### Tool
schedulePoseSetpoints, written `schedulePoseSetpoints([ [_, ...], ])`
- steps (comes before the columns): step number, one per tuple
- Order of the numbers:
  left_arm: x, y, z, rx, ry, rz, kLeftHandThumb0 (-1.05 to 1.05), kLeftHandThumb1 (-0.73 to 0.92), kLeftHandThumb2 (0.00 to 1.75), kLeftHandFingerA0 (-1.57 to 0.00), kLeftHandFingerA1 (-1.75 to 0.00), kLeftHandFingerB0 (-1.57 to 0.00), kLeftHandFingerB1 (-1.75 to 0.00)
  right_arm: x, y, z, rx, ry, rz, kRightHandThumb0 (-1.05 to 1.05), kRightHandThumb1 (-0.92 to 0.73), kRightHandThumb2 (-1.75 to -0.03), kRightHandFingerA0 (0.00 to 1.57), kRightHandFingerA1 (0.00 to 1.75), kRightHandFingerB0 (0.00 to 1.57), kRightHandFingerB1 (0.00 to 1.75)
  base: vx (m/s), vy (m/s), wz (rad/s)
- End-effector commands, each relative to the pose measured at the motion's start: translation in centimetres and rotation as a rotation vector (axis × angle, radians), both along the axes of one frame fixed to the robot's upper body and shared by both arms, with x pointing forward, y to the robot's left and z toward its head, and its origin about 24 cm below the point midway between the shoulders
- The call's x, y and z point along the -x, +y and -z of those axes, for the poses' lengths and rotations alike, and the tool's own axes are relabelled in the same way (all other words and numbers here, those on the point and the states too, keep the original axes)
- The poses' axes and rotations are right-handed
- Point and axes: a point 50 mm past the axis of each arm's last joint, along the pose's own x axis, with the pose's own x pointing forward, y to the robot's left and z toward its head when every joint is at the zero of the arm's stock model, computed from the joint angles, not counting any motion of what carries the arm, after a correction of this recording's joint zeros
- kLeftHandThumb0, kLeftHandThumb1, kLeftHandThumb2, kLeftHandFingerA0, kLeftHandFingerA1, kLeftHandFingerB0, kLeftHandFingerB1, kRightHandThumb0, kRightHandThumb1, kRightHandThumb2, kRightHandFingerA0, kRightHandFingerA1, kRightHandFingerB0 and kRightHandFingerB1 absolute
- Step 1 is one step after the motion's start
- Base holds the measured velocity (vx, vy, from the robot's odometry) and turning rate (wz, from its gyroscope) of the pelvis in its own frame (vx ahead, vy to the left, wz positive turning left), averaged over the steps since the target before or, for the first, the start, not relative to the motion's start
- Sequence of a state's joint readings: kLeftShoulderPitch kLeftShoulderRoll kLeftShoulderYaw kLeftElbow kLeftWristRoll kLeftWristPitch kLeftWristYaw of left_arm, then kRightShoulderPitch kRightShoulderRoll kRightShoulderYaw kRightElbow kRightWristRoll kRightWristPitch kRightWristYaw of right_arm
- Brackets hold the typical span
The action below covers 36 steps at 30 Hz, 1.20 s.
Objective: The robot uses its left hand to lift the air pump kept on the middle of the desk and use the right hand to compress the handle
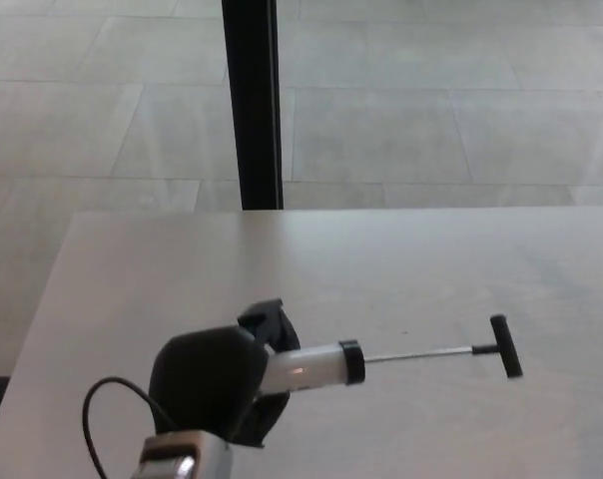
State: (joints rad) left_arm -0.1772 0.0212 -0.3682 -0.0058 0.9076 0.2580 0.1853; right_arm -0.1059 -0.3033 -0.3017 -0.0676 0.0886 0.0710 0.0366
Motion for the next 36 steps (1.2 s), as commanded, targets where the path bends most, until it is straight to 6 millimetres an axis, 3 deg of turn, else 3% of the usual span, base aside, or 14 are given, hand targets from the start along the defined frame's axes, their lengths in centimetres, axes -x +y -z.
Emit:
schedulePoseSetpoints([
  [1,-2.0,0.3,-3.5,0.211,-0.074,0.014,-0.04,0.53,1.26,-0.89,-1.75,-0.7,-1.75,-1.5,0.7,0.1,-0.033,0.106,-0.08,-0.83,-0.92,-0.78,0.31,0.46,0.26,0.35,0.0,0.0,0.0],
  [9,-2.0,0.2,-2.9,0.204,-0.083,0.034,0.0,0.43,1.32,-0.87,-1.75,-0.82,-1.61,-2.5,2.4,0.6,-0.113,0.153,-0.117,-0.84,-0.92,-0.75,0.24,0.41,0.2,0.33,0.0,0.0,0.0],
  [11,-1.8,0.1,-2.5,0.189,-0.075,0.044,-0.01,0.43,1.33,-0.91,-1.75,-0.83,-1.61,-2.9,3.0,0.6,-0.121,0.167,-0.137,-0.89,-0.81,-0.9,0.13,0.42,0.16,0.38,0.0,0.0,0.0],
  [12,-1.8,0.1,-2.4,0.151,-0.077,0.052,-0.02,0.46,1.2,-1.21,-1.45,-1.04,-1.32,-3.1,3.4,0.3,-0.137,0.166,-0.175,-0.83,-0.8,-1.19,0.03,0.3,0.08,0.28,0.0,0.0,0.0],
  [14,-1.7,0.1,-2.2,0.14,-0.075,0.055,-0.02,0.46,1.2,-1.21,-1.45,-1.04,-1.32,-3.2,3.6,0.3,-0.139,0.175,-0.186,-0.83,-0.8,-1.19,0.03,0.3,0.08,0.28,0.0,0.0,0.0],
  [15,-1.7,0.2,-2.1,0.124,-0.069,0.056,-0.01,0.47,1.24,-0.89,-1.75,-0.77,-1.63,-3.4,3.9,0.3,-0.146,0.18,-0.211,-0.94,-0.88,-1.26,0.0,0.16,0.07,0.19,0.0,0.0,0.0],
  [16,-1.9,0.1,-2.2,0.113,-0.079,0.06,-0.04,0.48,1.19,-1.24,-1.47,-1.05,-1.32,-3.9,4.2,0.0,-0.159,0.194,-0.222,-1.0,-0.92,-1.31,0.0,0.1,0.02,0.08,0.0,0.0,0.0],
  [20,-2.3,0.0,-2.5,0.04,-0.086,0.065,-0.11,0.46,1.22,-1.25,-1.48,-1.05,-1.32,-4.6,4.8,-0.7,-0.186,0.201,-0.251,-1.04,-0.92,-1.34,0.0,0.09,0.0,0.0,0.0,0.0,0.0],
  [22,-2.3,-0.1,-2.6,0.037,-0.068,0.076,-0.08,0.44,1.32,-0.95,-1.75,-0.81,-1.58,-4.9,5.0,-1.1,-0.199,0.204,-0.266,-1.04,-0.92,-1.34,0.0,0.1,0.0,0.0,0.0,0.0,0.0],
  [23,-2.4,-0.1,-2.6,0.035,-0.069,0.084,-0.09,0.47,1.23,-1.27,-1.49,-1.05,-1.33,-5.0,5.1,-1.3,-0.198,0.202,-0.272,-1.05,-0.92,-1.34,0.0,0.1,0.0,0.0,0.0,0.0,0.0],
  [25,-2.3,0.3,-2.6,0.04,-0.09,0.072,-0.07,0.44,1.25,-1.29,-1.5,-1.08,-1.34,-5.6,6.0,-1.4,-0.193,0.214,-0.3,-1.05,-0.92,-1.34,0.0,0.1,0.0,0.0,0.0,0.0,0.0],
  [26,-2.3,0.3,-2.6,0.041,-0.092,0.07,-0.07,0.44,1.25,-1.29,-1.5,-1.08,-1.34,-5.7,6.1,-1.4,-0.194,0.216,-0.303,-1.05,-0.92,-1.34,0.0,0.1,0.0,0.0,0.0,0.0,0.0],
  [27,-2.3,0.4,-2.6,0.036,-0.093,0.068,-0.06,0.41,1.38,-0.97,-1.75,-0.85,-1.55,-5.7,6.2,-1.4,-0.193,0.216,-0.308,-1.03,-0.92,-1.34,0.0,0.11,0.0,0.02,0.0,0.0,0.0],
  [36,-2.9,0.0,-3.6,0.082,-0.148,0.082,-0.06,0.47,1.3,-0.91,-1.75,-0.74,-1.67,-5.2,7.8,-0.2,-0.256,0.219,-0.311,-1.01,-0.92,-1.33,0.0,0.13,0.0,0.05,0.0,0.0,0.0],
])
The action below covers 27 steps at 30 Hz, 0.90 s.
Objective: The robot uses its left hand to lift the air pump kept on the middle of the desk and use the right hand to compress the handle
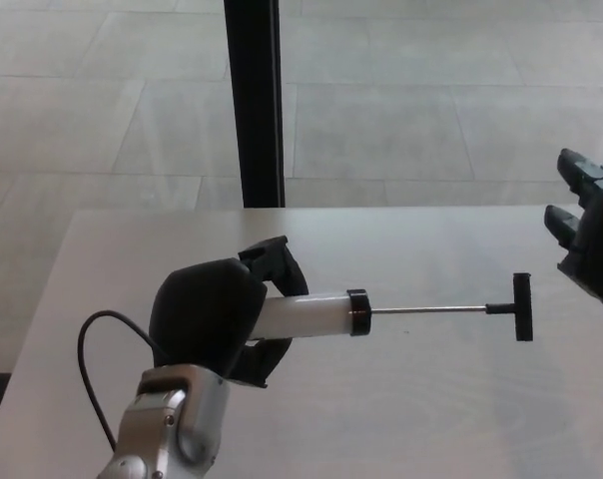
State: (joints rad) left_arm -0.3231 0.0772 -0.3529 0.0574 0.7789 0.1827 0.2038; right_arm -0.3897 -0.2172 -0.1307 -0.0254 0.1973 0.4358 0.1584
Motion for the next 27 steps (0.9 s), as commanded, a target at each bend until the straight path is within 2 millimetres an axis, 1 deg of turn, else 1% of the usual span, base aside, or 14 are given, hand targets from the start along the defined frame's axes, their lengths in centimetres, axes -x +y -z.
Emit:
schedulePoseSetpoints([
  [1,-0.5,-0.1,-1.1,0.031,-0.062,0.012,-0.08,0.45,1.33,-0.9,-1.75,-0.79,-1.61,0.6,0.5,1.0,-0.034,0.028,0.015,-1.01,-0.92,-1.33,0.0,0.13,0.0,0.05,0.0,0.0,0.0],
  [4,-0.7,-0.2,-1.5,0.02,-0.077,0.017,-0.11,0.42,1.37,-0.88,-1.75,-0.8,-1.61,0.7,0.6,1.6,-0.08,0.066,0.016,-1.03,-0.92,-1.34,0.0,0.11,0.0,0.02,0.0,0.0,0.0],
  [5,-0.7,-0.3,-1.6,0.032,-0.085,0.014,-0.11,0.41,1.37,-0.9,-1.75,-0.82,-1.59,0.8,0.8,1.7,-0.081,0.068,0.017,-1.02,-0.92,-1.34,0.0,0.12,0.0,0.02,0.0,0.0,0.0],
  [9,-0.9,-0.7,-2.1,0.064,-0.1,0.015,-0.12,0.45,1.28,-0.89,-1.75,-0.79,-1.62,0.9,1.1,2.0,-0.079,0.078,0.019,-0.99,-0.92,-1.33,0.0,0.13,0.0,0.04,0.0,0.0,0.0],
  [10,-0.9,-0.7,-2.2,0.064,-0.107,0.016,-0.18,0.48,1.18,-1.2,-1.42,-1.01,-1.27,0.8,1.2,2.1,-0.081,0.081,0.018,-1.01,-0.92,-1.34,0.0,0.12,0.0,0.03,0.0,0.0,0.0],
  [12,-1.0,-0.9,-2.5,0.079,-0.112,0.017,-0.21,0.49,1.21,-1.24,-1.43,-1.02,-1.28,0.7,1.4,2.3,-0.08,0.085,0.015,-1.02,-0.92,-1.33,0.0,0.11,0.0,0.02,0.0,0.0,0.0],
  [13,-1.0,-1.1,-2.6,0.08,-0.117,0.018,-0.15,0.43,1.29,-0.96,-1.75,-0.83,-1.56,0.6,1.3,2.3,-0.08,0.082,0.017,-1.03,-0.92,-1.33,0.0,0.11,0.0,0.02,0.0,0.0,0.0],
  [18,-0.9,-1.2,-2.5,0.07,-0.12,0.029,-0.16,0.46,1.27,-0.93,-1.75,-0.79,-1.57,0.4,1.6,2.1,-0.079,0.076,0.013,-1.04,-0.92,-1.33,0.0,0.09,0.0,0.01,0.0,0.0,0.0],
  [19,-0.9,-1.4,-2.5,0.082,-0.114,0.034,-0.2,0.46,1.2,-1.24,-1.44,-1.03,-1.3,0.3,1.6,1.8,-0.052,0.053,0.018,-1.01,-0.92,-1.32,0.0,0.11,0.0,0.05,0.0,0.0,0.0],
  [20,-0.9,-1.5,-2.4,0.07,-0.124,0.04,-0.14,0.43,1.26,-0.91,-1.7,-0.79,-1.56,0.1,1.7,1.6,-0.035,0.049,0.014,-1.02,-0.92,-1.33,0.0,0.09,0.0,0.03,0.0,0.0,0.0],
  [23,-0.8,-1.6,-2.0,0.062,-0.122,0.052,-0.14,0.42,1.29,-0.9,-1.71,-0.79,-1.57,-0.1,1.8,1.2,0.004,0.052,0.001,-1.0,-0.92,-1.33,0.0,0.08,0.0,0.03,0.0,0.0,0.0],
  [24,-0.7,-1.6,-1.9,0.048,-0.124,0.054,-0.14,0.43,1.27,-0.89,-1.67,-0.8,-1.54,-0.2,2.0,1.1,0.028,0.043,-0.01,-0.98,-0.92,-1.33,0.0,0.1,0.0,0.05,0.0,0.0,0.0],
  [25,-0.5,-1.8,-1.6,0.036,-0.124,0.061,-0.14,0.41,1.3,-0.9,-1.71,-0.8,-1.55,-0.4,2.1,0.8,0.058,0.039,-0.014,-1.03,-0.92,-1.33,0.0,0.05,0.0,0.02,0.0,0.0,0.0],
  [27,-0.5,-1.9,-1.4,0.041,-0.128,0.06,-0.12,0.4,1.32,-0.92,-1.75,-0.82,-1.55,-0.5,2.2,0.5,0.076,0.047,-0.039,-1.05,-0.92,-1.33,0.0,0.03,0.0,0.0,0.0,0.0,0.0],
])
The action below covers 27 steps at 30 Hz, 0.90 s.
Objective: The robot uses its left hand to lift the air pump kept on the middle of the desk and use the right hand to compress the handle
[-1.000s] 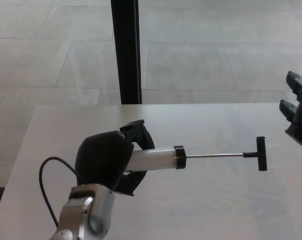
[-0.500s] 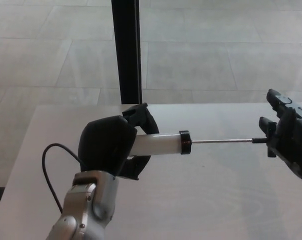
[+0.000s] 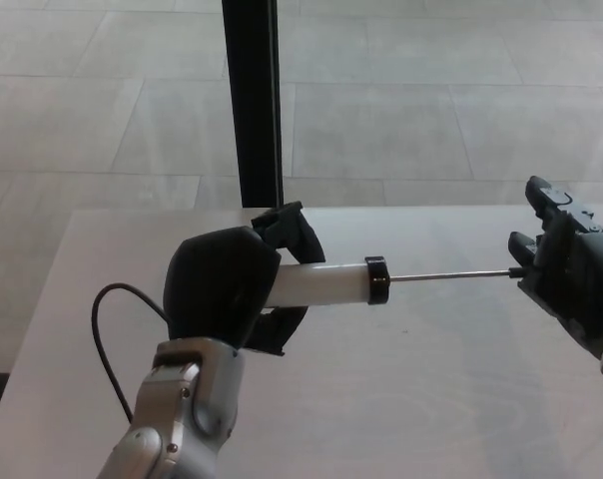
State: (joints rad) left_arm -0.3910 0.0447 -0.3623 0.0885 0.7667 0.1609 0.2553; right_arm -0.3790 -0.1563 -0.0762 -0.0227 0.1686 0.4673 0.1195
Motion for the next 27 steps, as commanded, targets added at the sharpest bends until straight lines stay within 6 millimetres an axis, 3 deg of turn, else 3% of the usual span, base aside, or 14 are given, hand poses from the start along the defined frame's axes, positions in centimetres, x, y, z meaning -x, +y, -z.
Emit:
schedulePoseSetpoints([
  [1,0.3,-0.7,0.2,0.001,-0.046,0.034,-0.12,0.41,1.32,-0.95,-1.75,-0.83,-1.54,-0.5,0.1,-1.1,0.089,-0.019,-0.027,-1.05,-0.92,-1.32,0.0,0.03,0.0,0.02,0.0,0.0,0.0],
  [9,-0.2,-1.4,-0.6,-0.007,-0.08,0.055,-0.14,0.39,1.37,-0.92,-1.75,-0.83,-1.57,-0.5,0.8,-0.9,0.068,0.038,-0.078,-1.05,-0.92,-1.31,0.0,0.05,0.0,0.03,0.0,0.0,0.0],
  [13,-0.6,-1.6,-1.2,-0.004,-0.091,0.051,-0.14,0.43,1.3,-0.97,-1.75,-0.83,-1.5,-0.3,1.6,-0.7,0.011,0.044,-0.11,-1.05,-0.89,-1.3,0.0,0.08,0.0,0.07,0.0,0.0,0.0],
  [18,-1.2,-1.7,-1.8,-0.003,-0.078,0.037,-0.15,0.45,1.26,-0.96,-1.75,-0.8,-1.55,-0.2,2.3,-0.5,-0.059,0.029,-0.121,-1.05,-0.89,-1.31,0.0,0.08,0.0,0.09,0.0,0.0,0.0],
  [19,-1.3,-1.7,-2.1,0.006,-0.078,0.035,-0.21,0.46,1.18,-1.27,-1.46,-0.99,-1.28,-0.2,2.5,-0.5,-0.071,0.022,-0.134,-1.04,-0.89,-1.32,0.0,0.1,0.0,0.11,0.0,0.0,0.0],
  [21,-1.4,-1.8,-2.2,0.014,-0.077,0.03,-0.21,0.46,1.18,-1.27,-1.46,-0.99,-1.28,-0.3,2.7,-0.5,-0.074,0.022,-0.138,-1.04,-0.89,-1.32,0.0,0.1,0.0,0.11,0.0,0.0,0.0],
  [22,-1.4,-1.9,-2.2,0.024,-0.073,0.03,-0.2,0.46,1.18,-1.27,-1.46,-0.99,-1.28,-0.3,2.8,-0.4,-0.074,0.019,-0.142,-0.99,-0.92,-0.9,0.0,0.0,0.0,0.02,0.0,0.0,0.0],
  [23,-1.5,-1.9,-2.4,0.023,-0.079,0.024,-0.19,0.46,1.18,-1.26,-1.44,-1.01,-1.28,-0.3,3.1,-0.4,-0.081,0.03,-0.147,-1.05,-0.88,-1.33,0.0,0.09,0.0,0.1,0.0,0.0,0.0],
  [27,-1.7,-2.5,-2.2,0.045,-0.072,0.024,-0.19,0.46,1.18,-1.26,-1.44,-1.01,-1.26,-0.2,3.2,-0.4,-0.09,0.036,-0.143,-1.05,-0.89,-1.34,0.0,0.08,0.0,0.09,0.0,0.0,0.0],
])
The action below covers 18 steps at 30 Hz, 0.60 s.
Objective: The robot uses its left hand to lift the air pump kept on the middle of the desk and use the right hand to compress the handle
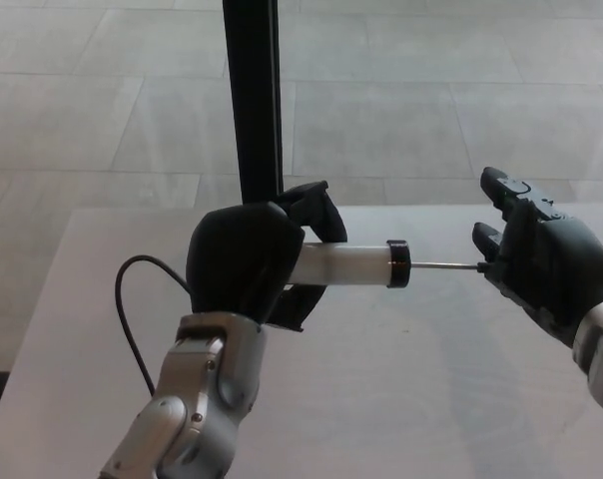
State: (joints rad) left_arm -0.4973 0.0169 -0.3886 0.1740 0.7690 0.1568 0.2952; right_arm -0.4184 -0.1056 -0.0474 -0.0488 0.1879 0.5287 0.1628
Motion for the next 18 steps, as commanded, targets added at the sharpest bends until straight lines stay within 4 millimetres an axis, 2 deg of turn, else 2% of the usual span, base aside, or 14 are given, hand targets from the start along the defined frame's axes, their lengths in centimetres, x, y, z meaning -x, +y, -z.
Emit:
schedulePoseSetpoints([
  [1,-0.3,-1.0,-0.8,0.065,-0.008,0.001,-0.19,0.46,1.19,-1.28,-1.45,-1.01,-1.26,0.2,0.7,0.2,-0.04,0.019,-0.034,-1.05,-0.89,-1.35,0.0,0.08,0.0,0.09,0.0,0.0,0.0],
  [11,-0.3,-1.6,-0.2,0.099,0.035,-0.023,-0.22,0.44,1.2,-1.29,-1.47,-1.01,-1.27,0.1,1.5,0.2,-0.066,0.012,-0.039,-1.05,-0.89,-1.36,0.0,0.08,0.0,0.09,0.0,0.0,0.0],
  [16,-0.7,-2.1,0.3,0.054,0.058,-0.052,-0.25,0.45,1.2,-1.27,-1.46,-0.98,-1.25,0.0,1.9,0.0,-0.075,0.009,-0.044,-1.05,-0.91,-1.36,0.0,0.07,0.0,0.08,0.0,0.0,0.0],
  [17,-0.7,-2.1,0.4,0.043,0.051,-0.058,-0.16,0.43,1.22,-0.96,-1.75,-0.83,-1.36,0.0,2.0,-0.1,-0.074,0.006,-0.045,-1.05,-0.9,-1.36,0.0,0.07,0.0,0.08,0.0,0.0,0.0],
  [18,-0.9,-2.2,0.5,0.039,0.058,-0.062,-0.12,0.41,1.23,-1.0,-1.72,-0.9,-1.3,0.0,2.0,-0.2,-0.071,0.003,-0.043,-1.05,-0.9,-1.36,0.0,0.08,0.0,0.08,0.0,0.0,0.0],
])
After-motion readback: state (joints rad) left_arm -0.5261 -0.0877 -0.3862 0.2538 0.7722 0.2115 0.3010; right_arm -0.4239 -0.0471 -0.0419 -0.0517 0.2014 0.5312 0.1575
